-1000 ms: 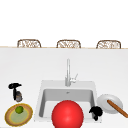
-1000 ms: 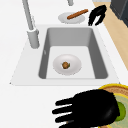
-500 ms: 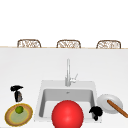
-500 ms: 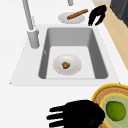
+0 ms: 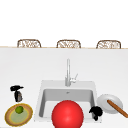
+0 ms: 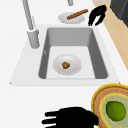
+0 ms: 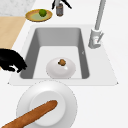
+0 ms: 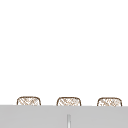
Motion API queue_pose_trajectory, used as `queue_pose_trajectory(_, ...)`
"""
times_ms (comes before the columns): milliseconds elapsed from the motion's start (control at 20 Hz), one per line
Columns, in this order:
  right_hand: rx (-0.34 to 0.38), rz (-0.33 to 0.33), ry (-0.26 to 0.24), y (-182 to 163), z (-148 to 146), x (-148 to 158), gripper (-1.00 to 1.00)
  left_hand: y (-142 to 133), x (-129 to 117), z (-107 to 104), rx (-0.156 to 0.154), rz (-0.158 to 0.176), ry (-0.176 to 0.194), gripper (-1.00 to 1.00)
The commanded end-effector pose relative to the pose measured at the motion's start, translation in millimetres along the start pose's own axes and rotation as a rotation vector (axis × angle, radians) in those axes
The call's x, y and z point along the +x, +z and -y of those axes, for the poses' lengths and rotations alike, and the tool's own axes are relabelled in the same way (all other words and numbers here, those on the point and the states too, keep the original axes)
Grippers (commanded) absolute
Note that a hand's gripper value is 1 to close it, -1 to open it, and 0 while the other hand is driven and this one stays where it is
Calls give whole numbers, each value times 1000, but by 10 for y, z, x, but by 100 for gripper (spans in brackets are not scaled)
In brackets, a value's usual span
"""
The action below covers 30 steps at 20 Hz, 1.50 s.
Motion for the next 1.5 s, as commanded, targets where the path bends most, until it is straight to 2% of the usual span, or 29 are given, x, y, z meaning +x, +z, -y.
queue_pose_trajectory(0,0,0,0,0,0,0,0,69,-109,63,4,3,0,-100)
queue_pose_trajectory(200,0,0,0,0,0,0,0,95,-140,38,15,14,33,-100)
queue_pose_trajectory(300,0,0,0,0,0,0,0,121,-50,24,28,22,60,-100)
queue_pose_trajectory(400,0,0,0,0,0,0,0,94,83,21,28,27,51,-100)
queue_pose_trajectory(450,0,0,0,0,0,0,0,73,85,-3,26,22,62,-100)
queue_pose_trajectory(600,0,0,0,0,0,0,0,72,178,-1,30,29,39,-100)
queue_pose_trajectory(750,0,0,0,0,0,0,0,63,80,2,29,12,76,-100)
queue_pose_trajectory(850,0,0,0,0,0,0,0,87,30,29,29,12,74,-100)
queue_pose_trajectory(900,0,0,0,0,0,0,0,113,-59,22,43,8,89,-100)
queue_pose_trajectory(1000,0,0,0,0,0,0,0,115,-186,59,47,-14,102,-100)
queue_pose_trajectory(1050,0,0,0,0,0,0,0,128,-226,100,42,-8,94,-100)
queue_pose_trajectory(1200,0,0,0,0,0,0,0,177,-199,151,43,13,152,-100)
queue_pose_trajectory(1350,0,0,0,0,0,0,0,194,-196,113,52,23,180,-100)
queue_pose_trajectory(1400,0,0,0,0,0,0,0,211,-191,79,59,29,189,100)
queue_pose_trajectory(1450,0,0,0,0,0,0,0,231,-172,24,54,56,200,100)
